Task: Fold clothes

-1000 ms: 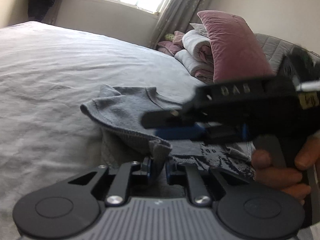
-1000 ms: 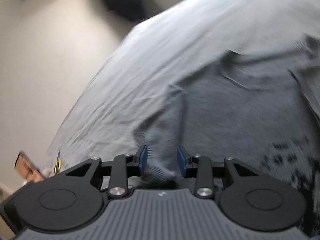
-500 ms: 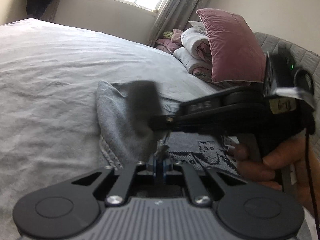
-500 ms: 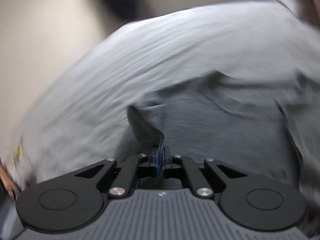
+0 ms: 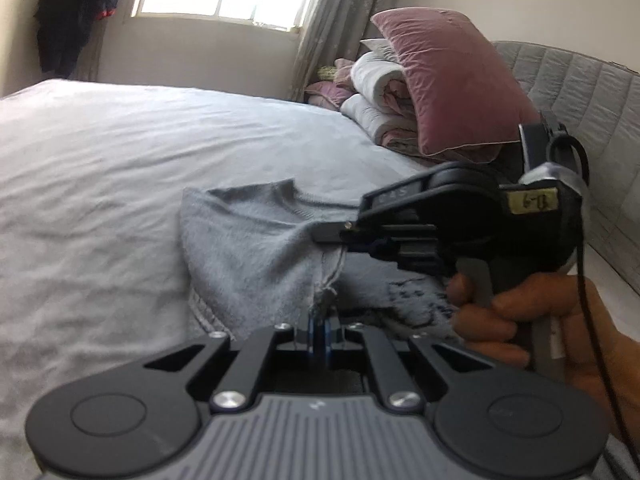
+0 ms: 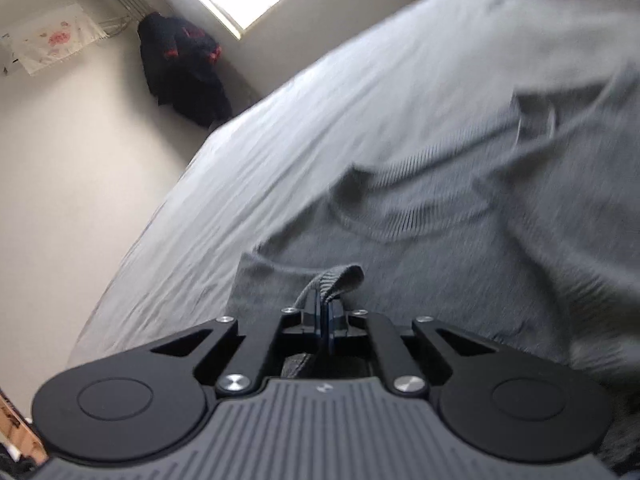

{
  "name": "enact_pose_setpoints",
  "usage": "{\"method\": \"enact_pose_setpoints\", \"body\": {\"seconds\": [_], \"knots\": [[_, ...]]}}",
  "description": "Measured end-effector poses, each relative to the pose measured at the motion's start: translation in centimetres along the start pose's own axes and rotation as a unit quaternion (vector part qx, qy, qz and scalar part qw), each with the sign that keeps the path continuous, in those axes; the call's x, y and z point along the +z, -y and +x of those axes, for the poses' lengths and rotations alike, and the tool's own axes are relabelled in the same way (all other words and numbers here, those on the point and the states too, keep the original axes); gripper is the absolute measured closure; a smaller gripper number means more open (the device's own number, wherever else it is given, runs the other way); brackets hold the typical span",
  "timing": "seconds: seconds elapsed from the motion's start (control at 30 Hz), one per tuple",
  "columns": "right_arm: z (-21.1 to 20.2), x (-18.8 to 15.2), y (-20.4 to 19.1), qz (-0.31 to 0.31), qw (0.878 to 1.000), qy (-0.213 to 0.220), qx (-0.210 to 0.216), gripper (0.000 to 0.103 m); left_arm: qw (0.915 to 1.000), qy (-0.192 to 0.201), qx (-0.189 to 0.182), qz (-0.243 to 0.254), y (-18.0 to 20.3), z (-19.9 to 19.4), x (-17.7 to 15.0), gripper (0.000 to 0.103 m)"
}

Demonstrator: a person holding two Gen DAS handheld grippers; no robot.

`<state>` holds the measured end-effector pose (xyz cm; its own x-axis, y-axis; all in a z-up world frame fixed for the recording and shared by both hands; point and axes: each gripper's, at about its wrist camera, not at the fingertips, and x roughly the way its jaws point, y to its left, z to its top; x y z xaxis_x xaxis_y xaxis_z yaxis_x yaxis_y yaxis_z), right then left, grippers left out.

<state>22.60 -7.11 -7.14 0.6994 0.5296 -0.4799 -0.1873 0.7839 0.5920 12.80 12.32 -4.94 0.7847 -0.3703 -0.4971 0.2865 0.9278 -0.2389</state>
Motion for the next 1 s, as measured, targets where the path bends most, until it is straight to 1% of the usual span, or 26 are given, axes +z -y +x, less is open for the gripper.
{"method": "enact_pose_setpoints", "body": {"seconds": [0.1,0.17,0.37,0.47,0.53,0.57,0.6,0.63,0.67,0.7,0.77,0.87,0.9,1.0], "knots": [[-1.3,0.8,-0.3,-0.026,0.999,0.029,-0.016,0.097,1.0000,-0.002,-0.006,0.005,1.6,0.4,0.8,0.099],[-1.8,1.5,-0.1,-0.039,0.998,0.034,-0.025,0.097,0.9999,-0.007,-0.013,0.001,2.6,1.2,1.5,0.099],[-0.3,2.9,0.8,-0.074,0.995,0.037,-0.054,0.097,0.9986,-0.031,-0.040,-0.018,4.6,3.6,1.8,0.098],[-0.3,3.1,1.9,-0.075,0.994,0.034,-0.077,0.097,0.9972,-0.041,-0.054,-0.031,4.7,4.6,1.2,0.098],[-0.4,3.1,2.6,-0.075,0.992,0.032,-0.093,0.097,0.9956,-0.048,-0.067,-0.044,4.6,5.2,0.7,0.096],[-0.2,2.9,2.9,-0.076,0.991,0.029,-0.107,0.097,0.9942,-0.051,-0.080,-0.050,4.4,5.3,0.4,0.085],[-0.1,2.8,3.2,-0.079,0.989,0.025,-0.120,0.097,0.9930,-0.053,-0.092,-0.053,4.4,5.3,0.2,0.079],[-0.4,2.8,3.5,-0.082,0.988,0.019,-0.129,0.097,0.9925,-0.052,-0.098,-0.051,4.4,4.9,0.0,0.070],[-0.5,2.8,3.7,-0.083,0.987,0.015,-0.133,0.097,0.9920,-0.050,-0.104,-0.049,4.4,4.5,-0.1,0.069],[-0.9,2.8,3.7,-0.080,0.988,0.018,-0.132,0.091,0.9915,-0.049,-0.111,-0.047,4.4,4.1,-0.2,0.069],[-1.9,2.8,3.7,-0.074,0.989,0.023,-0.129,0.090,0.9918,-0.048,-0.112,-0.040,4.3,3.0,-0.3,0.064],[-3.4,2.9,3.7,-0.066,0.990,0.022,-0.124,0.088,0.9932,-0.049,-0.100,-0.032,3.9,1.0,-0.4,0.064],[-4.0,2.7,3.7,-0.064,0.990,0.020,-0.121,0.086,0.9937,-0.050,-0.095,-0.031,3.7,0.4,-0.5,0.064],[-5.6,2.1,3.6,-0.060,0.992,0.015,-0.111,0.072,0.9952,-0.055,-0.076,-0.029,3.4,-1.1,-0.6,0.064]]}}
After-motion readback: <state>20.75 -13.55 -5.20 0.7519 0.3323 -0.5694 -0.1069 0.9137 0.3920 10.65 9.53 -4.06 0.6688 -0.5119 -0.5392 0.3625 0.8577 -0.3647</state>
